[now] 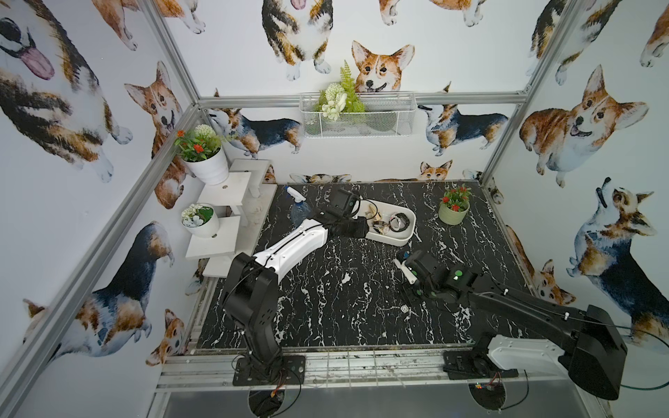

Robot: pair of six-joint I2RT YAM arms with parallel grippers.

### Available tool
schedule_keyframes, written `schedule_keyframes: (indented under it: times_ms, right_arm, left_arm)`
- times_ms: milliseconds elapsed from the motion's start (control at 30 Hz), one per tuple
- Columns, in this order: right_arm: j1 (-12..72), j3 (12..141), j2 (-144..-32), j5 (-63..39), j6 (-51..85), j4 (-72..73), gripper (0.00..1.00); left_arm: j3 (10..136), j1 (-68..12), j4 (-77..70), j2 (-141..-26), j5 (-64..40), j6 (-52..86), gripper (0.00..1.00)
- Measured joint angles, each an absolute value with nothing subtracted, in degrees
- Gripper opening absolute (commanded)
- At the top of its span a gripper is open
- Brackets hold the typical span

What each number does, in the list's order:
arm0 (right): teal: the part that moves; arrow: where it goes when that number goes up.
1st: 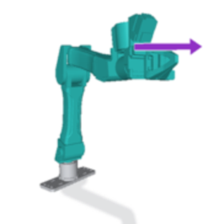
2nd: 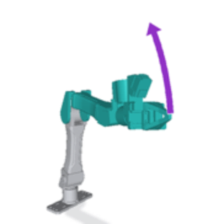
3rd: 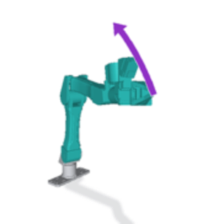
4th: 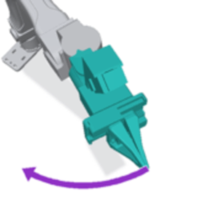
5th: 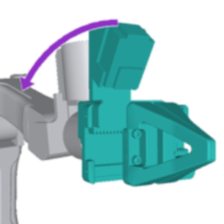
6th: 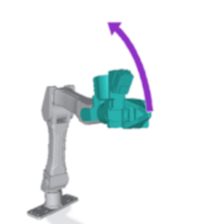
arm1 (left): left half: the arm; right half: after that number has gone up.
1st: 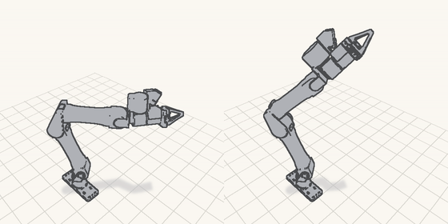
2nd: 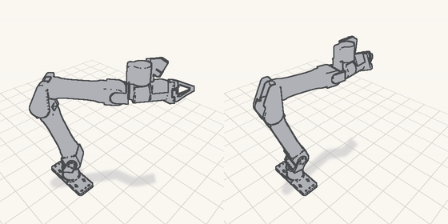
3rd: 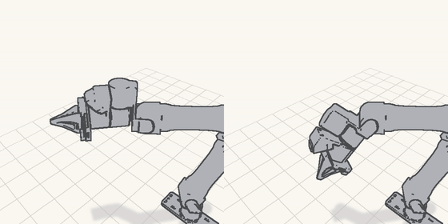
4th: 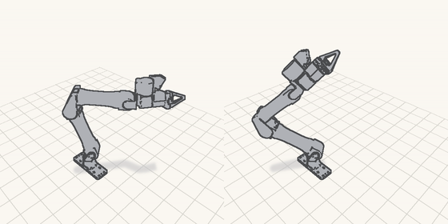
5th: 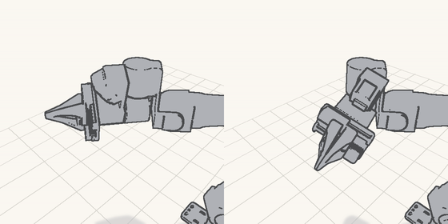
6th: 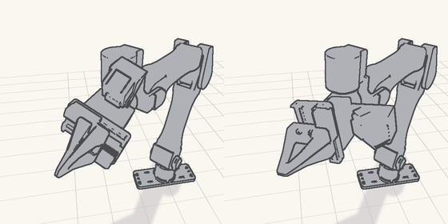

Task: Put the watch into the storage box
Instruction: Place the watch in the storage box, then pick up the watch at the center of the board.

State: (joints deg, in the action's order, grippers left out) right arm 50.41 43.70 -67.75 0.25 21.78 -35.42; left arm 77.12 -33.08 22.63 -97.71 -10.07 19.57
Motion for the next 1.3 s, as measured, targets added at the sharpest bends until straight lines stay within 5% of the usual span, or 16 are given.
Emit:
schedule_keyframes:
  times_ms: [267, 600, 1300]
  right_arm:
    - [52.2, 40.8, -71.1, 1.1, 26.0, -35.4, 0.53]
    - [54.4, 40.0, -78.1, 1.5, 28.5, -32.5, 0.52]
    - [56.7, 42.2, -84.4, 5.0, 28.8, -31.7, 0.4]
  left_arm:
    - [57.8, -33.1, 11.2, -85.3, -10.9, 20.6, 0.43]
    - [42.3, -33.1, -2.4, -83.0, -10.4, 22.5, 0.43]
    - [35.0, -33.1, -8.7, -80.7, -6.3, 22.5, 0.43]
